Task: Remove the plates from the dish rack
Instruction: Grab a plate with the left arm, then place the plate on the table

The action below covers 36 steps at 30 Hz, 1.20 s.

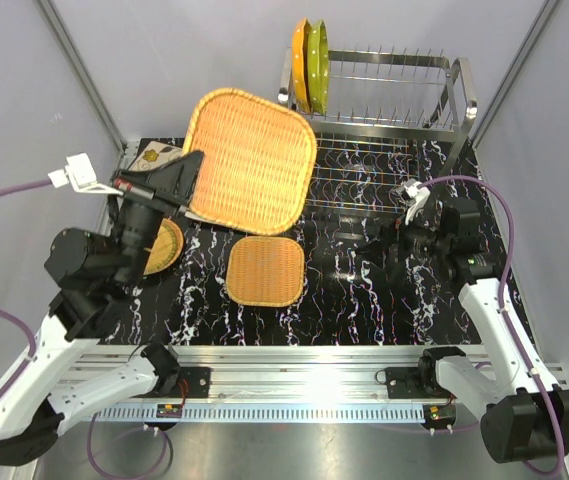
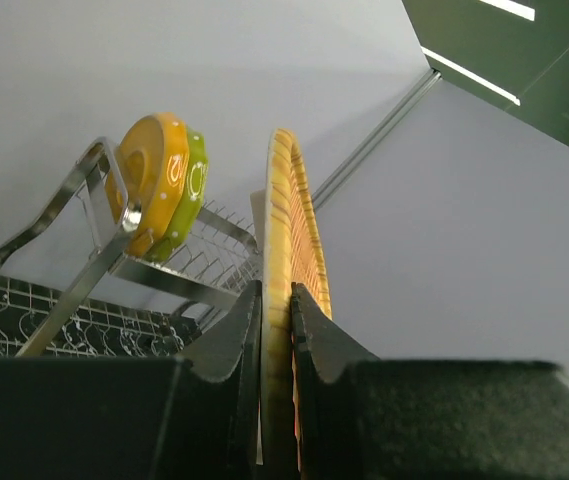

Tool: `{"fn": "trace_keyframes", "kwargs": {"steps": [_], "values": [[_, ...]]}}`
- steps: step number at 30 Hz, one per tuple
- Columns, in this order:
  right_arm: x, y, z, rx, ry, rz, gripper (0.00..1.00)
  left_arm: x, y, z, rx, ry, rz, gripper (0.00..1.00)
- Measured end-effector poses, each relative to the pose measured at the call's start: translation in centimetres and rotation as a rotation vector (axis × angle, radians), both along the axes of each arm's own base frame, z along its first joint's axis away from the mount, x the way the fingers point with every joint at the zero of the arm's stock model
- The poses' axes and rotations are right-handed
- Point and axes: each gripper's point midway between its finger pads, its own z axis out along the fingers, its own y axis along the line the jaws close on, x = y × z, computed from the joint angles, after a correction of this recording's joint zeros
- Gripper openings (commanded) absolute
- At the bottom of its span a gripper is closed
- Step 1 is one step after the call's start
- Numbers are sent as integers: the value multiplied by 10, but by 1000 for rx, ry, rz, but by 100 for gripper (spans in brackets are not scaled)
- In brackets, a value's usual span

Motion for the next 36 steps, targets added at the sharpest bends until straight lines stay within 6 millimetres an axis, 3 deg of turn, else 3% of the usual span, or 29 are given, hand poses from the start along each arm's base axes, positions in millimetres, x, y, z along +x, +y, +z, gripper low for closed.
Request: {"fn": "trace_keyframes", "kwargs": {"steps": [5, 12, 25, 36], "values": [[0, 1, -2, -5, 5, 14, 99, -16, 11, -45, -7, 33, -33, 0], [-4, 2, -5, -10, 17, 32, 100, -14, 14, -129, 61, 130, -11, 0], [-5, 1, -6, -13, 18, 35, 100, 10, 12, -243, 158, 305, 66, 0], [-5, 1, -6, -13, 18, 35, 100, 49, 41, -317, 44, 463, 178, 0]]}}
